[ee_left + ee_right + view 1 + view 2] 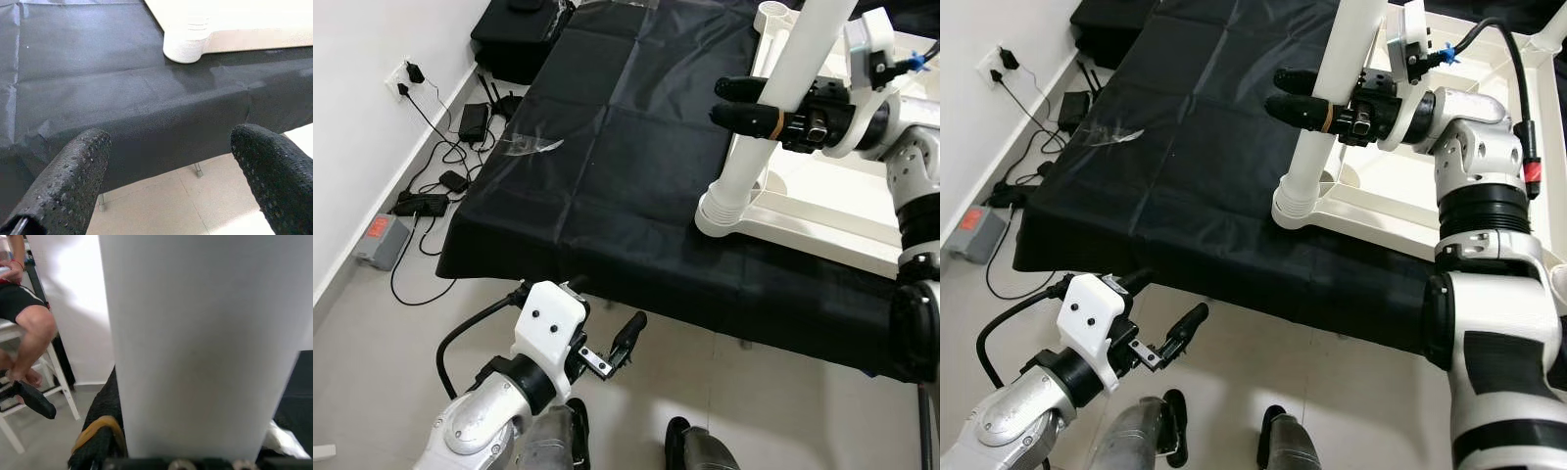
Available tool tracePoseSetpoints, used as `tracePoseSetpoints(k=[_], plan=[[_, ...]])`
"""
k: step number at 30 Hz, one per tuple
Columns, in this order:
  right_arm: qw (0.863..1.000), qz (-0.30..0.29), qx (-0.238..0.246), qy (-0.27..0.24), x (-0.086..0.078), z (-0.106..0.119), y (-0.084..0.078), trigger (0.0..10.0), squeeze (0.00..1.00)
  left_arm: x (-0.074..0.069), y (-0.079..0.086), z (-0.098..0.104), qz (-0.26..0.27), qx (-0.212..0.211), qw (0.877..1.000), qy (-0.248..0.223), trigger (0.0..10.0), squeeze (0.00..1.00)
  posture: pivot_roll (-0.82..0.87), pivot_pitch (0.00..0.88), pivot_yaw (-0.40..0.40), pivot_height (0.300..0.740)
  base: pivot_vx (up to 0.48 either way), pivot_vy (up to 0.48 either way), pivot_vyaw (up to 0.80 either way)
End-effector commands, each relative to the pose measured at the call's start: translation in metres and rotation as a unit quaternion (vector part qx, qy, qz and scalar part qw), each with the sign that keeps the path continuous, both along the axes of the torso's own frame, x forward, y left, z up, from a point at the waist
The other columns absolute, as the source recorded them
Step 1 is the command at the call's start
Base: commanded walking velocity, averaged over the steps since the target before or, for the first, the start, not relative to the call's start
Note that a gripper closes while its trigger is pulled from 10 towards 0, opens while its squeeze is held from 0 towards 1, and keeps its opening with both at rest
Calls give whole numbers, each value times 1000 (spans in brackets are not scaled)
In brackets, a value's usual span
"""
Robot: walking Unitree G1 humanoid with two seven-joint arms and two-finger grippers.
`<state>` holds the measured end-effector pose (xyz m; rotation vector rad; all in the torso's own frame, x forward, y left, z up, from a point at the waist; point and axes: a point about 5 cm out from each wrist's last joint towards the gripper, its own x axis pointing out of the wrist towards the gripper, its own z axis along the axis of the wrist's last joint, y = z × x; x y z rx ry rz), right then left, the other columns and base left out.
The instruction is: Building children table
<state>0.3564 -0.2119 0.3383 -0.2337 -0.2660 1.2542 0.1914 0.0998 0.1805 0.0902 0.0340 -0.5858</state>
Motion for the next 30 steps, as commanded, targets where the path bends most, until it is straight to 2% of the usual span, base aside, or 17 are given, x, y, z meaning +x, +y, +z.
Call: tracePoseSetpoints(k=[1, 6, 8, 11, 24, 27, 30], plan=[[998, -18, -14, 52, 4, -31, 2, 10000, 0, -2, 1, -3, 1, 4, 1000, 10, 10000, 0, 205, 356, -9, 740, 0, 0, 0], [998, -29, -14, 59, 3, -39, 5, 10000, 0, -1, 1, -4, 1, 4, 1000, 10, 10000, 0, 208, 357, -14, 740, 0, 0, 0], [996, -58, -25, 66, 6, -48, 11, 10000, 0, 0, 1, -4, 4, 3, 1000, 8, 10000, 0, 197, 356, -18, 740, 0, 0, 0], [995, -61, -27, 77, 7, -50, 16, 10000, 0, 0, 0, -4, 6, 1, 1000, 8, 10000, 0, 192, 357, -19, 740, 0, 0, 0], [990, -103, -23, 92, 12, -53, 21, 10000, 0, 1, 0, -4, 9, -1, 1000, 6, 10000, 0, 188, 355, -31, 740, 0, 0, 0], [987, -135, -19, 86, 14, -53, 22, 10000, 0, 2, 0, -4, 12, -1, 1000, 5, 10000, 0, 186, 355, -34, 740, 0, 0, 0], [988, -129, -14, 79, 8, -53, 26, 10000, 0, 3, 0, -4, 13, -1, 1000, 4, 10000, 0, 184, 354, -33, 740, 0, 0, 0]])
